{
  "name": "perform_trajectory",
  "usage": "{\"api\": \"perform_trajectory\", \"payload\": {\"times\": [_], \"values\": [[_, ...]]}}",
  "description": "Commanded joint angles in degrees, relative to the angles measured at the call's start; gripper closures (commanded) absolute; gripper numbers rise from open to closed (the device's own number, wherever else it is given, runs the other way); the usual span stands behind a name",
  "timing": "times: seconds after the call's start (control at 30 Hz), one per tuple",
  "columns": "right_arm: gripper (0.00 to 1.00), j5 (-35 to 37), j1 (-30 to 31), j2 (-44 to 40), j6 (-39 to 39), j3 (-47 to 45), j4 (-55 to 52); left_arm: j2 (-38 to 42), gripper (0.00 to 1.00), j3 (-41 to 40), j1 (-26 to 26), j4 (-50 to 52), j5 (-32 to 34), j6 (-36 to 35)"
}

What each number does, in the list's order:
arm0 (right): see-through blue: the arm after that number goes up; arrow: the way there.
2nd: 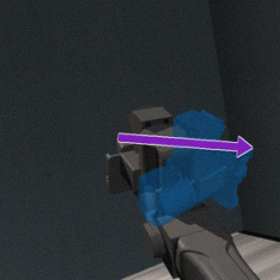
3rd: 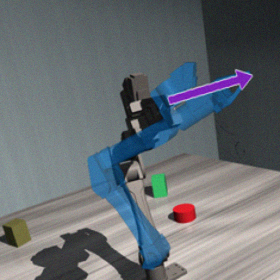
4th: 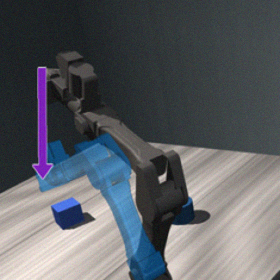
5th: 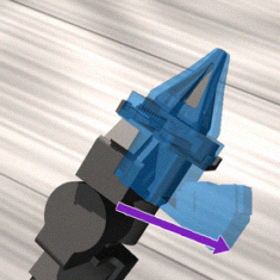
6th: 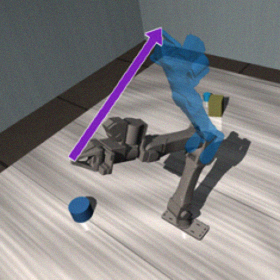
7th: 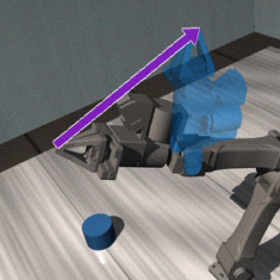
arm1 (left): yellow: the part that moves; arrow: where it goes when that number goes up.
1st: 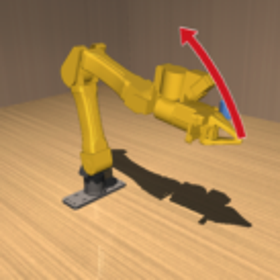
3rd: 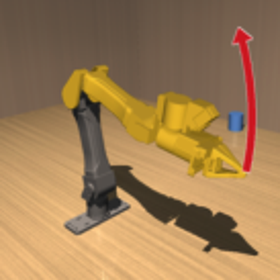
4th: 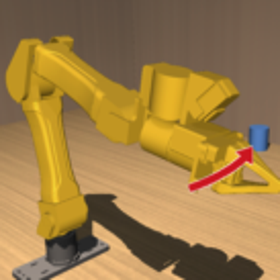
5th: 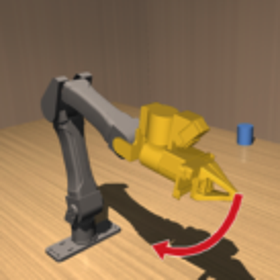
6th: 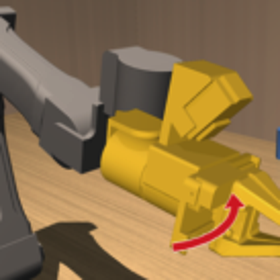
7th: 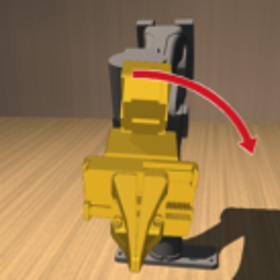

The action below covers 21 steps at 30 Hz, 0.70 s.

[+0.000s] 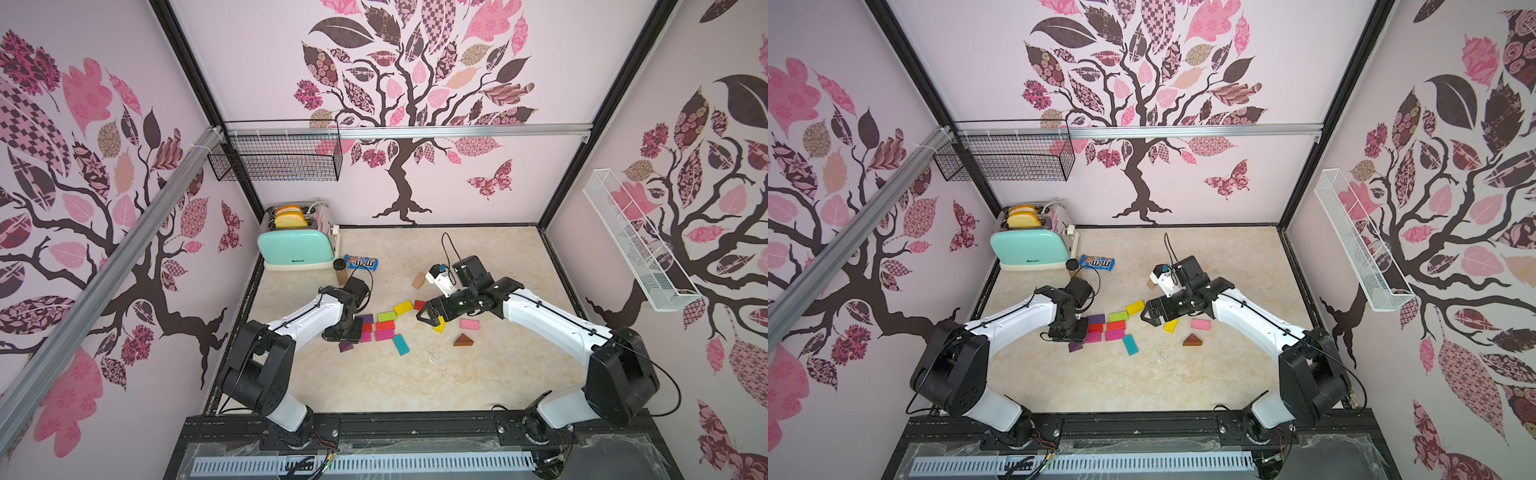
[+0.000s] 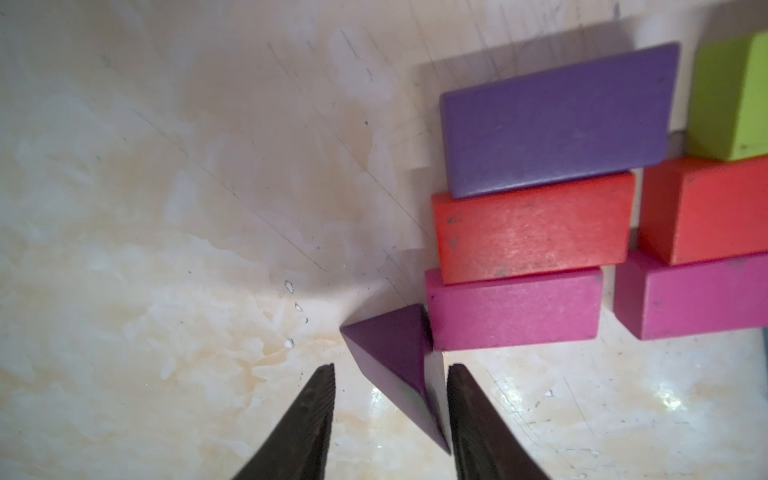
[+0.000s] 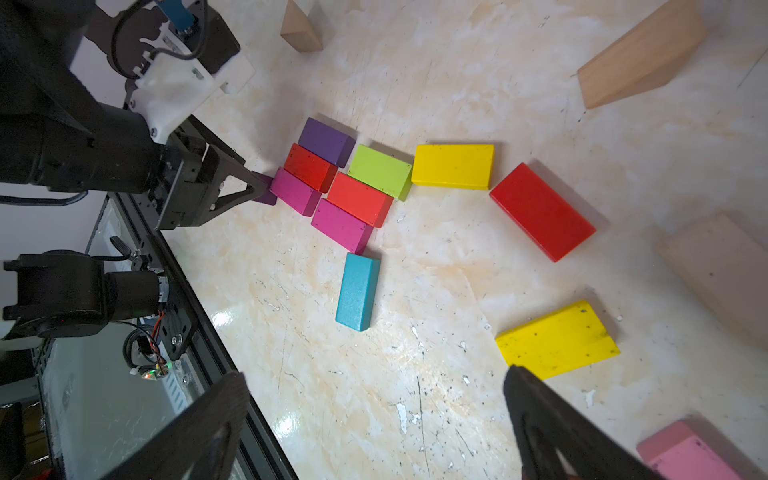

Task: Assemble a piece of candy with building blocks
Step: Adjust the building block at the center of the board.

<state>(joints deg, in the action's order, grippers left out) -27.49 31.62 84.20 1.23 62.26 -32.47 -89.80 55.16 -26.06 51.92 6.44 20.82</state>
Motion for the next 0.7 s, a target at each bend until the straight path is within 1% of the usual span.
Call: {"api": "perform_trajectory", "payload": {"times": [0.0, 0.23, 0.3, 0.37, 0.67], "values": [[0.01, -0.46, -0.22, 0.61, -0.18, 2.18, 0.23, -0.2, 0.57, -0.94, 0.22, -0.51, 0.75, 0.08], [0.01, 0.03, -0.21, 0.44, -0.58, 2.99, -0.34, 0.93, 0.67, -2.5, 1.32, -0.62, 1.13, 0.84], [0.01, 0.19, -0.22, 0.35, -0.78, 3.3, -0.73, 0.85, 0.71, -2.34, 1.62, -0.59, 1.54, 0.97], [0.01, 0.39, -0.22, 0.15, -0.93, 3.49, -1.07, 0.64, 0.76, -2.25, 1.9, -0.72, 1.87, 0.82], [0.01, 1.87, -0.24, -2.05, -1.54, 2.87, -1.8, -1.72, 0.88, -0.77, 3.59, -1.24, 3.53, -0.07]]}}
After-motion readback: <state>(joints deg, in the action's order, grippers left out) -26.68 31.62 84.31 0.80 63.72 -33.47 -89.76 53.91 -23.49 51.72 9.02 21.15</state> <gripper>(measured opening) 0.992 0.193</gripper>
